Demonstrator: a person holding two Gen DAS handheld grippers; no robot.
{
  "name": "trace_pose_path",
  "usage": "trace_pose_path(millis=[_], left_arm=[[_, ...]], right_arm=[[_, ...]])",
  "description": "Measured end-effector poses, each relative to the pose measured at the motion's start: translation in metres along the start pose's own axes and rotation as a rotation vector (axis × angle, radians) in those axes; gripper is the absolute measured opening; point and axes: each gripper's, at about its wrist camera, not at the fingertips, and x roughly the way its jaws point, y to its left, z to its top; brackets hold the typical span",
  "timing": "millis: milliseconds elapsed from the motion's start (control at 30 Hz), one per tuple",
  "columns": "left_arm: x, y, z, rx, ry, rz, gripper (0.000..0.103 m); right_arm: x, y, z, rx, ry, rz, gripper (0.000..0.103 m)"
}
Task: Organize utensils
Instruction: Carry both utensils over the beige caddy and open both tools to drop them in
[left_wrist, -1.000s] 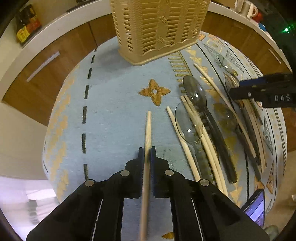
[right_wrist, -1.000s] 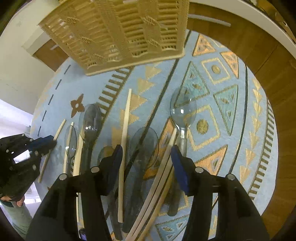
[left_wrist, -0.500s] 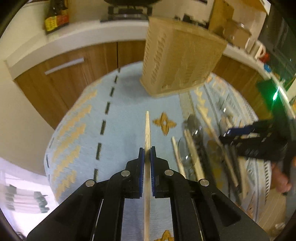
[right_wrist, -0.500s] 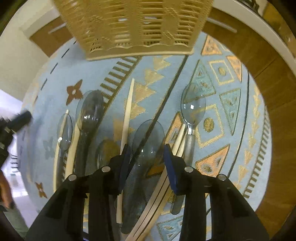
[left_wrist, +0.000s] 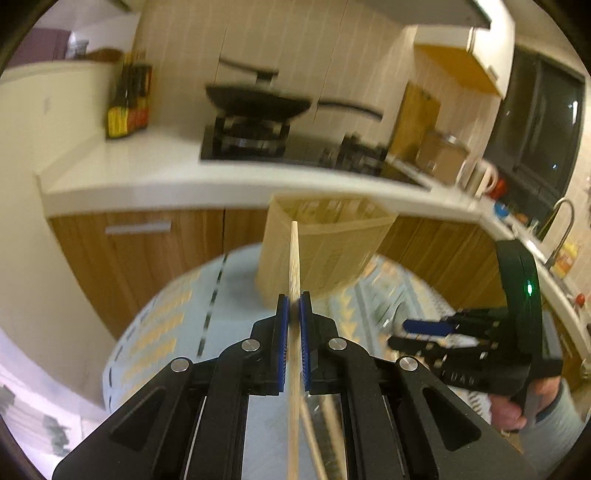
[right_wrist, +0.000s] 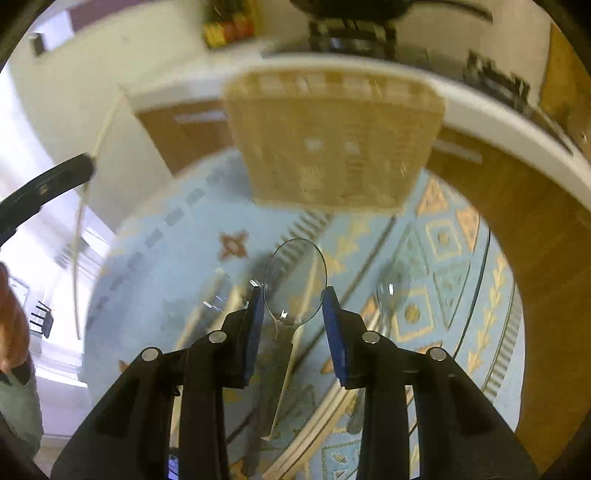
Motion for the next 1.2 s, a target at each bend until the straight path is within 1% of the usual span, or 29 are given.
trace_pose_path(millis=[33,133,267,400,467,567,667,733,833,900,1000,1133,1200], left_arm=[[-0.004,-0.003,0.003,-0.001,-0.020,-0.006,0.004],[-0.018,-0.013,0.020,-0.007,-0.093,-0.018,0.004],[-0.030,-0.022,0.042,-0.020,-0.178,-0.046,0.004],[-0.029,-0.028,0.062,-0.013,-0.223,-0.046,0.004],[-0.026,-0.030,0.072,-0.006,-0.245,-0.047,0.004],[-0.020,-0.028,0.086,-0.025,-0.283,-0.066,0.004],[-0.011,-0.022,0.100,-0.047,-0.334,-0.074,0.004],[-0.003,-0.015,0.109,-0.073,-0.353,-0.091,0.004],[0.012,-0.005,0.122,-0.104,-0.389,-0.102,0.004],[0.024,-0.001,0.129,-0.122,-0.397,-0.109,0.004],[0.048,-0.003,0.132,-0.119,-0.422,-0.074,0.004],[0.080,-0.008,0.128,-0.095,-0.456,0.003,0.004],[0.092,-0.011,0.123,-0.077,-0.461,0.040,0.004]], right_arm=[[-0.012,-0.008,-0.001,-0.006,-0.025,0.007,0.029],[-0.035,-0.016,0.013,-0.011,-0.111,0.050,0.029],[-0.062,-0.022,0.027,-0.011,-0.231,0.082,0.029],[-0.083,-0.033,0.043,0.010,-0.329,0.108,0.029],[-0.094,-0.039,0.051,0.022,-0.360,0.108,0.029],[-0.106,-0.052,0.067,0.040,-0.420,0.094,0.029],[-0.118,-0.067,0.082,0.065,-0.484,0.071,0.029],[-0.124,-0.080,0.097,0.090,-0.526,0.047,0.029],[-0.126,-0.095,0.116,0.130,-0.574,-0.014,0.029],[-0.120,-0.107,0.128,0.164,-0.603,-0.063,0.029],[-0.105,-0.116,0.139,0.194,-0.629,-0.174,0.030],[-0.076,-0.129,0.149,0.227,-0.637,-0.249,0.030],[-0.058,-0.131,0.152,0.221,-0.608,-0.282,0.030]])
